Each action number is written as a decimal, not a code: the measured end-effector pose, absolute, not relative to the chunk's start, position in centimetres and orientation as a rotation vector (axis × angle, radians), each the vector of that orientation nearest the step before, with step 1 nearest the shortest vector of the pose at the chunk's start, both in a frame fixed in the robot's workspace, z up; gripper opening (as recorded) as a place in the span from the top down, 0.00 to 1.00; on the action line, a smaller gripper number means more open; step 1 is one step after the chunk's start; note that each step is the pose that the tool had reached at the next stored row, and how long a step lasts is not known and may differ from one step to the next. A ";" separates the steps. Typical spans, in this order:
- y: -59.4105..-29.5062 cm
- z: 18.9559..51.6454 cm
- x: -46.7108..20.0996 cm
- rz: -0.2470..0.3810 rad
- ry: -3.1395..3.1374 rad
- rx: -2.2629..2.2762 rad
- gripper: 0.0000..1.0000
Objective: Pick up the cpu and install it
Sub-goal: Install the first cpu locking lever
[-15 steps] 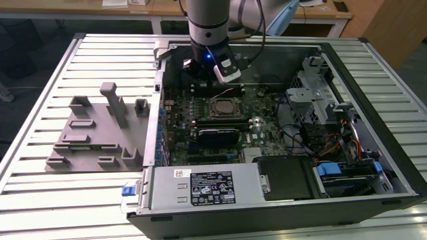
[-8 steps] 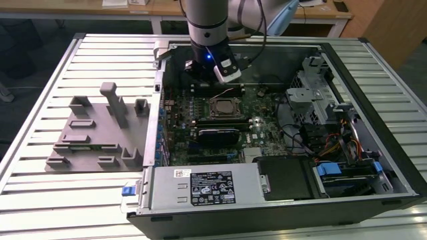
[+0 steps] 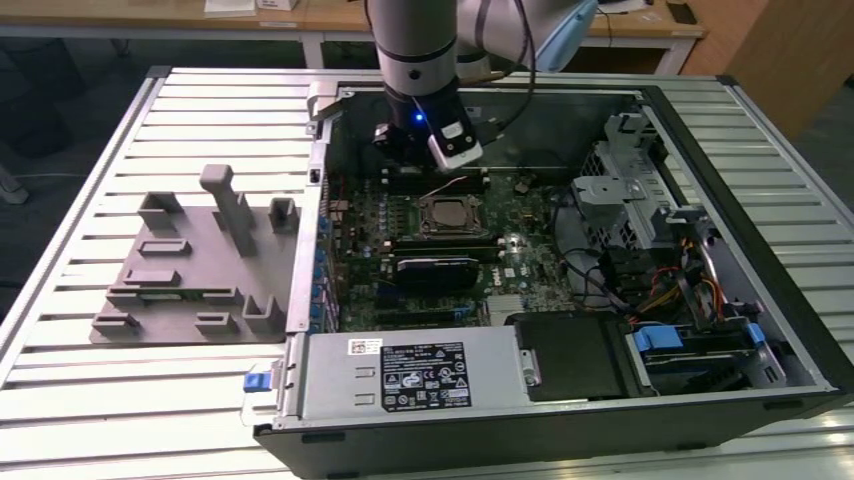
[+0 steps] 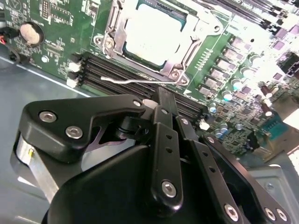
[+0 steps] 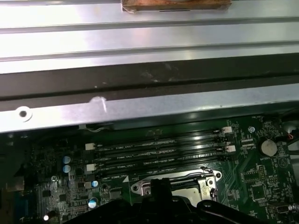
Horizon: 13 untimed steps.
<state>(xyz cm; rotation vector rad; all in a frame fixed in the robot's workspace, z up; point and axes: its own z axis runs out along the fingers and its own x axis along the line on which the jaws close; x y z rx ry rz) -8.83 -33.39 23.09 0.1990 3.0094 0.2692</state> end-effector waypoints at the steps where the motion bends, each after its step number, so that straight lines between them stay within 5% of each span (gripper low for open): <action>1: -33.4 23.0 -8.8 0.269 3.009 0.206 0.89; 13: -33.4 22.6 -8.2 0.261 2.991 0.323 0.89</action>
